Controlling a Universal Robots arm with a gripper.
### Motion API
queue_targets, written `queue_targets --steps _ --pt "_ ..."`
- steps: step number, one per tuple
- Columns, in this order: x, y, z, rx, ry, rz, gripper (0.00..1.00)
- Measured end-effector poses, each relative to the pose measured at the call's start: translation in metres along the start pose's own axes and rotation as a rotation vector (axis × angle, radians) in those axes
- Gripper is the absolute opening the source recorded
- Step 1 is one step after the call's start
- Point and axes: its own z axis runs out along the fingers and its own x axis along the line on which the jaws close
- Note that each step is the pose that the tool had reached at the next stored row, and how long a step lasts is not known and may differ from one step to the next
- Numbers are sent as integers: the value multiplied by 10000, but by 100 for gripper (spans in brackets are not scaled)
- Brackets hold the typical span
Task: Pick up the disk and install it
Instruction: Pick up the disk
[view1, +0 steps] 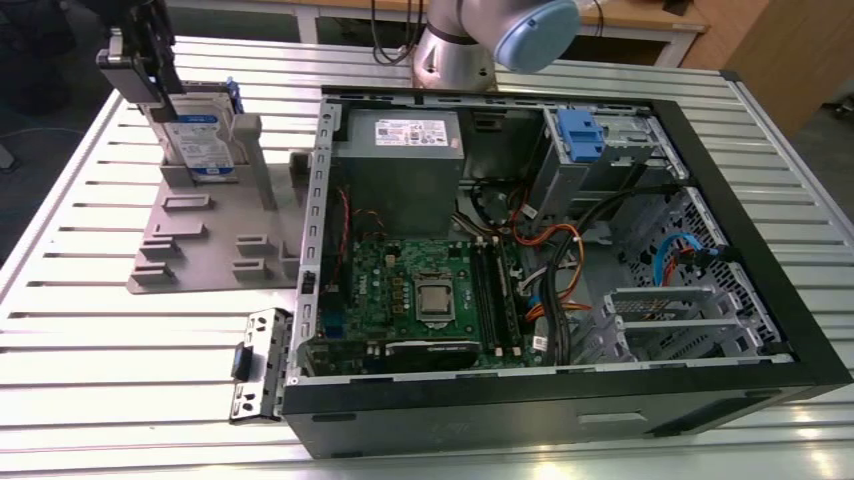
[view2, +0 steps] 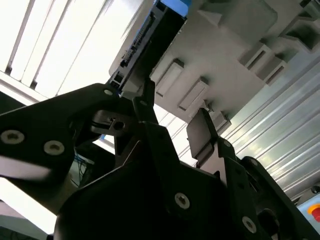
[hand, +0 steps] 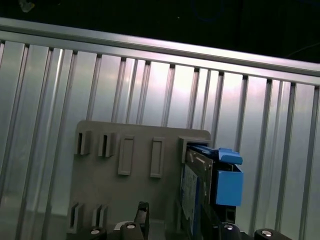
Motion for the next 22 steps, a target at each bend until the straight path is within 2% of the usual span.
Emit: queue_targets --steps 8,9,11,14,17,21,22 --pt "-188 -10 6 16 -27 -1 53" --pt "-248 0 7 23 -49 -1 53" --pt "-284 15 9 28 -71 -1 53" --pt "-305 60 13 37 -128 -3 53" --pt "-306 66 13 43 -149 -4 53" --pt "-309 68 -62 44 -168 -2 53" --pt "-309 68 -63 46 -169 -3 53"
